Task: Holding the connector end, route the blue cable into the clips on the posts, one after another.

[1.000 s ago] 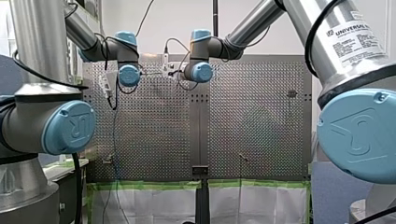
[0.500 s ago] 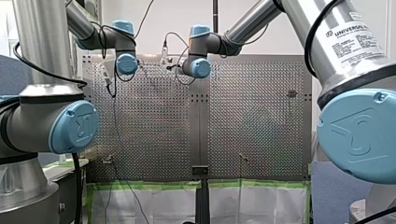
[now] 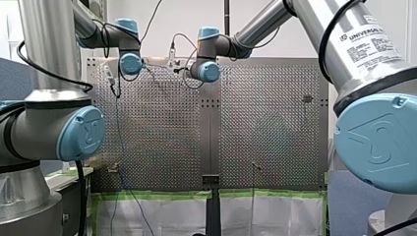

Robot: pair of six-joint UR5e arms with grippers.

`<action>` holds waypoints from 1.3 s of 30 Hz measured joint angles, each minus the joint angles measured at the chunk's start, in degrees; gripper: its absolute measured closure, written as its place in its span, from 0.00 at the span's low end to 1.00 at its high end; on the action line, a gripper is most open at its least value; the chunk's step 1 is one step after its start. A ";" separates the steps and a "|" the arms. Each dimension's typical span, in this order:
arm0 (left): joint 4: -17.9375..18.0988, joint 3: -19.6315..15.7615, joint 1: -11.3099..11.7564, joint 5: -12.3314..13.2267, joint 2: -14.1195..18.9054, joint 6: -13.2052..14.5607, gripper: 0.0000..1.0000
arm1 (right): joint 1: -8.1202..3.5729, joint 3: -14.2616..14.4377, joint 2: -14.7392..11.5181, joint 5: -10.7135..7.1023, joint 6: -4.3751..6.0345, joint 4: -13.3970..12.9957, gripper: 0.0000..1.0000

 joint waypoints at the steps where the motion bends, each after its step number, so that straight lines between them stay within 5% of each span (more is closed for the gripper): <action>1: -0.23 0.37 0.24 0.26 -0.02 -0.05 1.00 | 0.03 -0.33 0.07 -0.05 0.08 0.04 1.00; 39: -2.93 4.16 6.81 9.41 -3.45 -1.48 1.00 | 0.75 -7.39 4.00 -1.12 1.76 1.46 1.00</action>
